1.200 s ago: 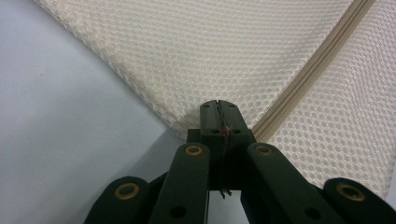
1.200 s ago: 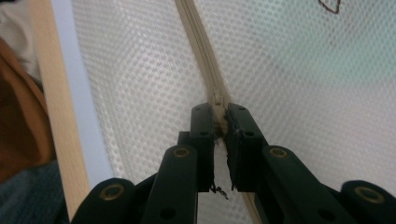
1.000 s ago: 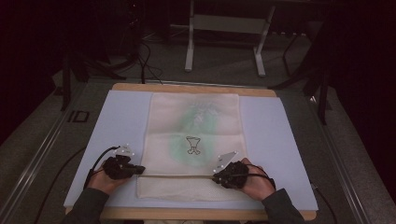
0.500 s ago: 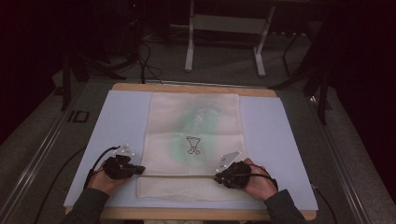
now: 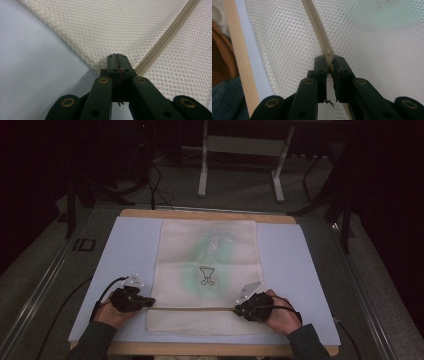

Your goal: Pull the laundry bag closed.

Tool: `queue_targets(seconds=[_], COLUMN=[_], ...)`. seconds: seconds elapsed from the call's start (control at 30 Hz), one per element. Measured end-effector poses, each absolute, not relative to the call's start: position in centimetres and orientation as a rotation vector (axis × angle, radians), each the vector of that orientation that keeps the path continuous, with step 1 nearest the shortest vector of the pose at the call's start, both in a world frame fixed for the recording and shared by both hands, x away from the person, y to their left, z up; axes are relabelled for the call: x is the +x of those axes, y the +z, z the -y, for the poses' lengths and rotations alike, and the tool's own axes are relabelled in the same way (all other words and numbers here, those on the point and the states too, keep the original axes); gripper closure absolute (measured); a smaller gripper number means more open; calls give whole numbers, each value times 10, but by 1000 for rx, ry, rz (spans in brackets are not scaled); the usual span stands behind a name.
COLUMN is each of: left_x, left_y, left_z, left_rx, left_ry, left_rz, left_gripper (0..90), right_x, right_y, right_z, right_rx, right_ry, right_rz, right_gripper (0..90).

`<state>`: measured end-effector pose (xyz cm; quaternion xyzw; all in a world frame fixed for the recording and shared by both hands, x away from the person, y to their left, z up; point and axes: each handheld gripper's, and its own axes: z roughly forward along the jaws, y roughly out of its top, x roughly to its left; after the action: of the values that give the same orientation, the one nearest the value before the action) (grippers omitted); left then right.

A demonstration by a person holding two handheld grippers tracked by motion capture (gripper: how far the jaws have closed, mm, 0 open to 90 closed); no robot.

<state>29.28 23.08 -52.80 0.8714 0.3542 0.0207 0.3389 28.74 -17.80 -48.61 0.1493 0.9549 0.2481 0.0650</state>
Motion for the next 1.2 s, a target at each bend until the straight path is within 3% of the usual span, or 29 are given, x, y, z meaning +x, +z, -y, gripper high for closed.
queue_targets(seconds=[1.2], left_x=[293], left_y=[-528], left_z=[-231], left_rx=[2270], left_ry=[50], left_rz=[-922], left_gripper=[900], right_x=[290], right_y=[-487], right_z=[208], right_rx=[548], right_ry=[750], right_rz=[-2881], right_gripper=[819])
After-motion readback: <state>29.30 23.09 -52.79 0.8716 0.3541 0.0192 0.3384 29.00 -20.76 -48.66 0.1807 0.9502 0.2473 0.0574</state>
